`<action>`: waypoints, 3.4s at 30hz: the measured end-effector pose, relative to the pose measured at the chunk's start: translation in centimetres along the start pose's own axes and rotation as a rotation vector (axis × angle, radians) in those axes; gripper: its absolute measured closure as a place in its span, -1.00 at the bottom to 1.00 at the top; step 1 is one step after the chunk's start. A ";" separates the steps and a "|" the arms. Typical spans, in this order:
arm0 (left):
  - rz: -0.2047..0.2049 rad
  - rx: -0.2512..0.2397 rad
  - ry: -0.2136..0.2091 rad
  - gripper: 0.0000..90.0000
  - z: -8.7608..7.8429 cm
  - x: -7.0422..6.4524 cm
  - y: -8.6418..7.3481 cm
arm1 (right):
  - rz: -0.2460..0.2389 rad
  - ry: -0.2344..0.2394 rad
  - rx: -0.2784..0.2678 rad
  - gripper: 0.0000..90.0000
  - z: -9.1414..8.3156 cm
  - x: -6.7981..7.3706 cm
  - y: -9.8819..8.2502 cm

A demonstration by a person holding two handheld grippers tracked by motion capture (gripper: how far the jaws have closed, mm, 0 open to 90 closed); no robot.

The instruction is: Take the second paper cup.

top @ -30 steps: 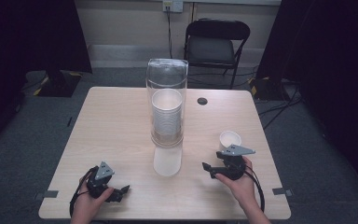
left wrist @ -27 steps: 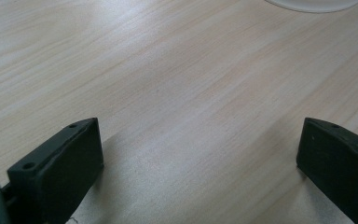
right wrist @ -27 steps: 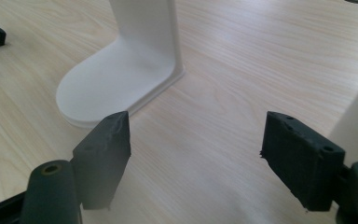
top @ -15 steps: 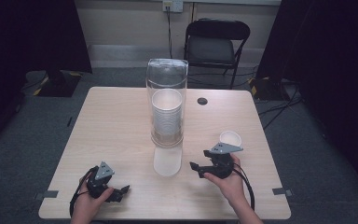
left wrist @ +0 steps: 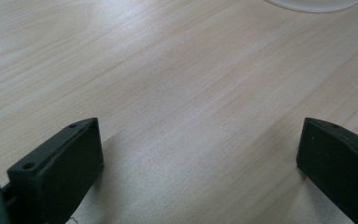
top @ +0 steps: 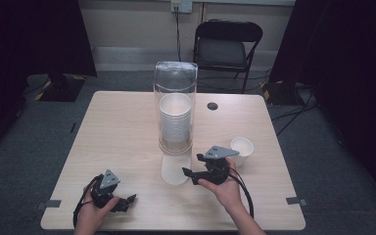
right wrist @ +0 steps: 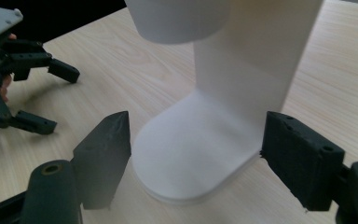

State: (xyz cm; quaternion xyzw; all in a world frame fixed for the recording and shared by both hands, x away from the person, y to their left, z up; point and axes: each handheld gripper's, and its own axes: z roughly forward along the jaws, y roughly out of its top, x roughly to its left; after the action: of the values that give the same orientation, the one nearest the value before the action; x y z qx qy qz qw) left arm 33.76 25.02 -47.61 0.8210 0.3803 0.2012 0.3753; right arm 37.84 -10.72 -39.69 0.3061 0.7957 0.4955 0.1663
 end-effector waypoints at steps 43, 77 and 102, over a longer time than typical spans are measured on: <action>0.001 0.001 0.000 -1.00 0.0 0.0 0.0 | -0.059 0.014 -0.133 -0.26 2.9 0.7 4.4; 0.007 0.001 0.005 -1.00 0.0 0.0 0.0 | -0.110 -0.017 -0.257 -0.22 4.2 0.8 3.0; 0.011 0.000 0.004 -1.00 0.0 0.1 0.0 | -0.105 0.005 -0.216 -0.19 4.9 0.5 2.3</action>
State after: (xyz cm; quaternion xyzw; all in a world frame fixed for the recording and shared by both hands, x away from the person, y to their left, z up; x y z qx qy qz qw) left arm 33.77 25.07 -47.60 0.8227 0.3765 0.2051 0.3733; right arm 40.93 -6.28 -39.87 0.2431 0.7532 0.5696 0.2219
